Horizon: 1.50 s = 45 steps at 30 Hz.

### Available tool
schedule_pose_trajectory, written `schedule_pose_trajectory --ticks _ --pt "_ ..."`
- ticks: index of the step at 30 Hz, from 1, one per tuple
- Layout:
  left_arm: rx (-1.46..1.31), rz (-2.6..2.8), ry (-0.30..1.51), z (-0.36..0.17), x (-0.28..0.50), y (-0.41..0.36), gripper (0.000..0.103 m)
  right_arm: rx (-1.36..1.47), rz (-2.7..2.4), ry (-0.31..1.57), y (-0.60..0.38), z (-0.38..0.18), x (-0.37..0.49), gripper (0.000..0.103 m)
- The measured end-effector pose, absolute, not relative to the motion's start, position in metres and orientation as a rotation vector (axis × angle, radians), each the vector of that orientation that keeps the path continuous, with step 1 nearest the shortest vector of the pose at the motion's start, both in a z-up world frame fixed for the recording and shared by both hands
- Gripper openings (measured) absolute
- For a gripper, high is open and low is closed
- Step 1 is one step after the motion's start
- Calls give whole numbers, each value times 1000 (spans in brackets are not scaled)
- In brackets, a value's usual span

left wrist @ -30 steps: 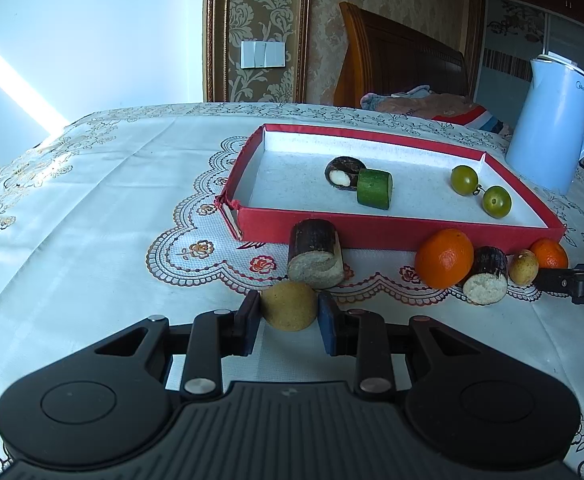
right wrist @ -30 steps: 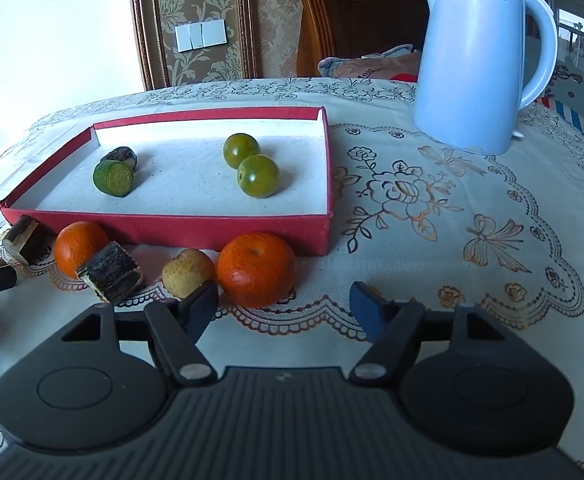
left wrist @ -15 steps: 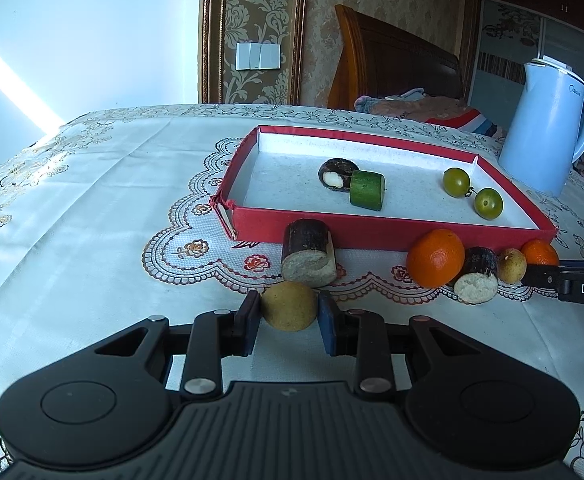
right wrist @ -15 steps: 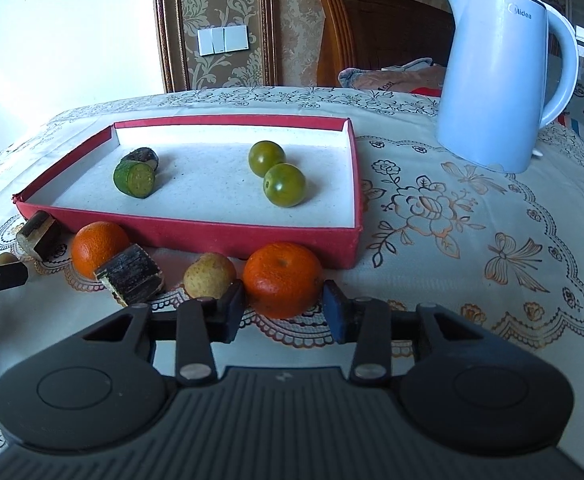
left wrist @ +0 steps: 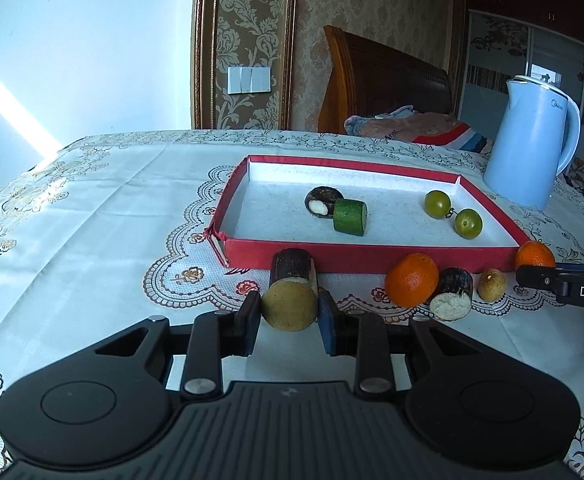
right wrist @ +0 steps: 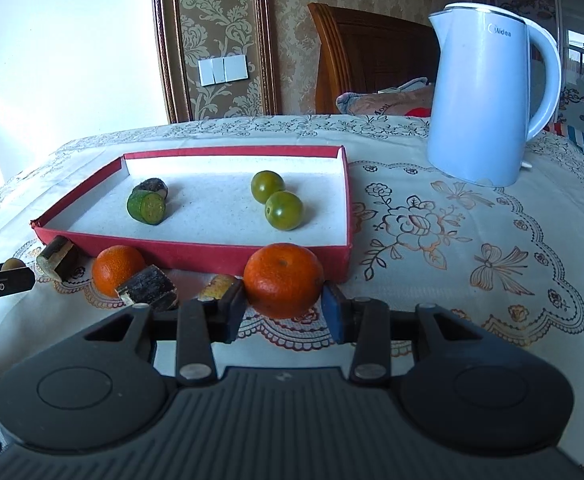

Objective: Organize fruits
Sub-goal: 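Move right tool to the mandarin orange and close on it, then carry the potato and the orange over the red tray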

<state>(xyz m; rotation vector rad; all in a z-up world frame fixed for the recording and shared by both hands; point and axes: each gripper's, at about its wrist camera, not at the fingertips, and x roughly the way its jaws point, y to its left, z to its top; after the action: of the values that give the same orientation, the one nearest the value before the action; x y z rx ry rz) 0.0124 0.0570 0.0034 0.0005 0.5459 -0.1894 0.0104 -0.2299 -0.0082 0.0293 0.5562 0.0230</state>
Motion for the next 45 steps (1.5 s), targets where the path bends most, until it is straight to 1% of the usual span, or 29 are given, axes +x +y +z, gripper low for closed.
schedule_pose_trajectory --ticks 7,12,26,39,45 --pt "19 -207 511 23 25 39 30 11 23 524 -225 8 16 39" --pt "16 -214 518 26 43 26 30 11 24 528 -220 11 28 39" --pt "52 -174 534 18 89 2 30 -12 38 547 -201 8 65 39" --pt "51 -127 573 5 111 4 30 -2 46 589 -198 -3 88 39" --pt "65 -116 583 2 117 2 30 -16 48 578 -193 -5 95 39"
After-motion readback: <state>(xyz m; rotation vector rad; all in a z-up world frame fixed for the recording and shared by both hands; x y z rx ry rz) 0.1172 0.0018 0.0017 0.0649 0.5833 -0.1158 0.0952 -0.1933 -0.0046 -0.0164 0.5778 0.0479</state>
